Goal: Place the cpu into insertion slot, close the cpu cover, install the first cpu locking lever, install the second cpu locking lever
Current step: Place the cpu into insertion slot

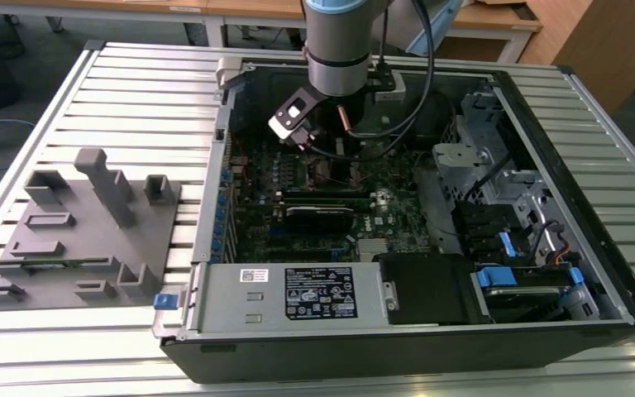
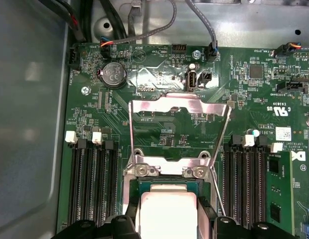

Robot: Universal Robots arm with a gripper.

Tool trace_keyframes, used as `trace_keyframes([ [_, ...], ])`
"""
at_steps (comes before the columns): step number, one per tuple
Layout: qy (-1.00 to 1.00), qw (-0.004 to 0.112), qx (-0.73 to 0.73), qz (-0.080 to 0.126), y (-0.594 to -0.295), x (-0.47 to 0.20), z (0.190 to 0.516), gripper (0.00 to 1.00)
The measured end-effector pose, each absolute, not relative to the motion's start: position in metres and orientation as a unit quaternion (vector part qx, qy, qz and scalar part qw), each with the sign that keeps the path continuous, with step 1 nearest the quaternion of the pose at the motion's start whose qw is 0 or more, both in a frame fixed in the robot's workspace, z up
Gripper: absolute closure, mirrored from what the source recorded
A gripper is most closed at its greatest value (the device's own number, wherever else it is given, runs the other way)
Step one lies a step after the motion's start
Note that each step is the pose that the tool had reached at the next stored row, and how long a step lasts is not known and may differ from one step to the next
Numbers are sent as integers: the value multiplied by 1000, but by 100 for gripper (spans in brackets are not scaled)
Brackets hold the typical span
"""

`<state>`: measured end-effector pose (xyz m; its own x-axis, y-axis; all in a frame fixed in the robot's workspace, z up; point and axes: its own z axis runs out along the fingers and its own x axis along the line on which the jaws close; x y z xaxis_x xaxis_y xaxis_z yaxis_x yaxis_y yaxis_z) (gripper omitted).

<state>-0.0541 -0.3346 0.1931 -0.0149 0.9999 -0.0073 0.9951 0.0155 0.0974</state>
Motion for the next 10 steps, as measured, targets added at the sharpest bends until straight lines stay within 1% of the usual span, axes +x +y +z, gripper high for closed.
trace_keyframes([
  [10, 712, 37, 701, 32, -335, -54, 193, 46],
])
